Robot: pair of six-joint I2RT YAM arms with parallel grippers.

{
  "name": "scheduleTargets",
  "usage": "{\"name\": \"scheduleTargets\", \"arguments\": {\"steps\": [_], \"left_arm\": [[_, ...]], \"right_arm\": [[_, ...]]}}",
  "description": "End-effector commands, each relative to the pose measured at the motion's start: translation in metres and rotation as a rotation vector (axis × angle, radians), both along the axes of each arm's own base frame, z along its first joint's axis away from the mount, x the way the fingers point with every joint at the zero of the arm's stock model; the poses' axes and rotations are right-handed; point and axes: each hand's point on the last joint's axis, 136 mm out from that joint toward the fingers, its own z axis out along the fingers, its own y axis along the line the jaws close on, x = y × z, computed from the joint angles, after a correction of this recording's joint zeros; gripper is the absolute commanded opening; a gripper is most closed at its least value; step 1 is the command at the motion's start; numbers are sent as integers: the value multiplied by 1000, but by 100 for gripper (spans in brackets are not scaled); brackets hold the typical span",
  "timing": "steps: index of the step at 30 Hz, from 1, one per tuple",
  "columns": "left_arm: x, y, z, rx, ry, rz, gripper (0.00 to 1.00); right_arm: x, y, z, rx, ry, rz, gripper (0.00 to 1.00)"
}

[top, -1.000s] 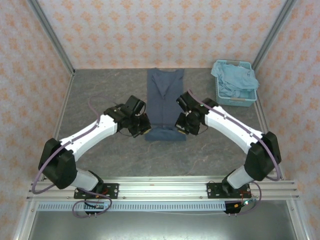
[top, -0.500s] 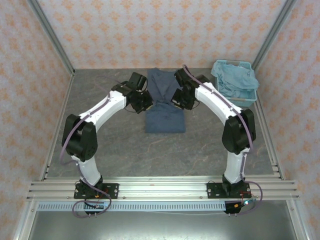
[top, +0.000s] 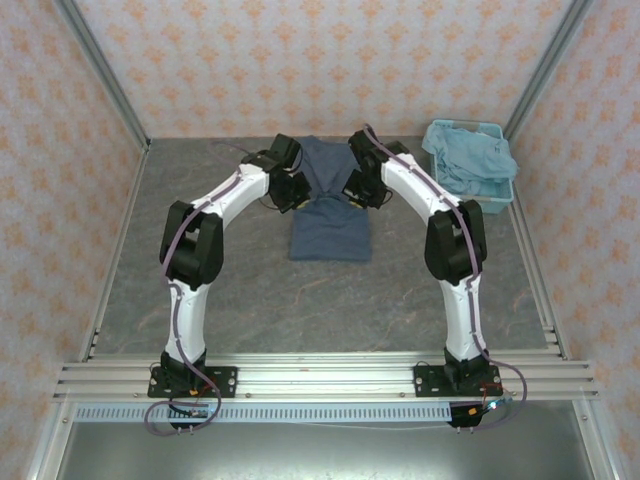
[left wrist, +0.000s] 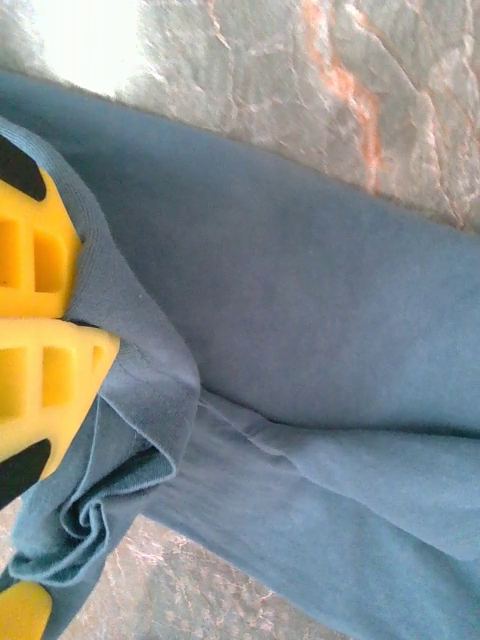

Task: Fold and stack the t-shirts

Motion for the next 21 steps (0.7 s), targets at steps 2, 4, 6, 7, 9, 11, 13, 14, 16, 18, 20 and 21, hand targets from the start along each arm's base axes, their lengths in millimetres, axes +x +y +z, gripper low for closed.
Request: {"name": "scheduleTargets", "arguments": {"steps": [2, 4, 6, 7, 9, 11, 13, 14, 16, 18, 20, 21], "left_arm": [[16, 4, 4, 6, -14, -18, 0], [20, 6, -3, 13, 0, -16, 0], [25, 6, -10, 2, 2, -16, 3], [29, 7, -11, -2, 0, -17, 7], [36, 9, -10, -2, -14, -23, 20], [42, 13, 3, 7, -50, -23, 37], [44, 19, 23, 30, -99, -23, 55], [43, 23, 36, 48, -126, -19, 60], [36, 32, 53, 75, -159, -2, 64], [21, 42, 62, 89, -164, 27, 64], [-7, 47, 56, 75, -140, 51, 62], [-20, 48, 53, 60, -126, 61, 61]], "right_arm": [[6, -16, -8, -66, 17, -47, 0], [11, -17, -14, -66, 20, -57, 0], [18, -17, -19, -61, 18, -59, 0], [22, -18, -20, -65, 14, -61, 2], [32, -21, -20, -62, 3, -63, 14], [40, -27, -13, -51, -16, -71, 29], [47, -33, 0, -50, -48, -76, 42], [49, -37, 9, -53, -65, -78, 47], [48, -45, 23, -59, -90, -86, 52], [42, -47, 34, -59, -104, -78, 54], [25, -48, 36, -49, -90, -66, 55], [15, -49, 35, -47, -83, -61, 55]]}}
